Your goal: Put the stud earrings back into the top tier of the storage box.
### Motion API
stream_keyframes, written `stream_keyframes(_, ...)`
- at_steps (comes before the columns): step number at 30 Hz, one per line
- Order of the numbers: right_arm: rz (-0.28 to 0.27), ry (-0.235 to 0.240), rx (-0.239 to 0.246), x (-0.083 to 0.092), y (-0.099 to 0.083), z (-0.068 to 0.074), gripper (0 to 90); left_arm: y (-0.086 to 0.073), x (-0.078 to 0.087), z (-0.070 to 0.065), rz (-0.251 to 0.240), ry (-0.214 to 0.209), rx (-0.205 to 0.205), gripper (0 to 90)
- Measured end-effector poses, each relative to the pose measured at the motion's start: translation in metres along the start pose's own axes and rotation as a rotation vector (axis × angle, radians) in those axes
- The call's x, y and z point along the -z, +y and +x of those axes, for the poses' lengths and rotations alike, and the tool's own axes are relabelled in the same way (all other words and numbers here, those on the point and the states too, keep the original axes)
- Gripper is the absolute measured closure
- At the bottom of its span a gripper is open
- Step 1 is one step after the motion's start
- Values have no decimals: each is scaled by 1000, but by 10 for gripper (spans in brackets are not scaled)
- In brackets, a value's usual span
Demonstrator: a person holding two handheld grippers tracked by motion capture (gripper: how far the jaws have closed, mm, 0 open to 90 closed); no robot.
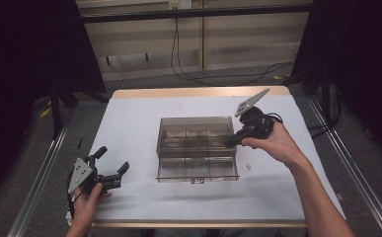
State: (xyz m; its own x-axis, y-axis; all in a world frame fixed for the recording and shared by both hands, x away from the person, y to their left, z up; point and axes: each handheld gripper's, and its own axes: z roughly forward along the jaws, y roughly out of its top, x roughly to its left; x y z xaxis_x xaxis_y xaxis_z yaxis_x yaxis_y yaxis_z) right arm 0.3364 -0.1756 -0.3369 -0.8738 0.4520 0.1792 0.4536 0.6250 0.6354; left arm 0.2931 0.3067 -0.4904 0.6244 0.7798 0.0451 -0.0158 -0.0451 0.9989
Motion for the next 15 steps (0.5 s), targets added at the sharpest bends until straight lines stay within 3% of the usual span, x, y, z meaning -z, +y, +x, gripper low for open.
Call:
stream_keyframes(8,67,6,28,-12,25,8,864,0,0,0,2,-2,-1,4)
stream_keyframes(15,127,32,56,-34,44,13,864,0,0,0,3,-5,2,5)
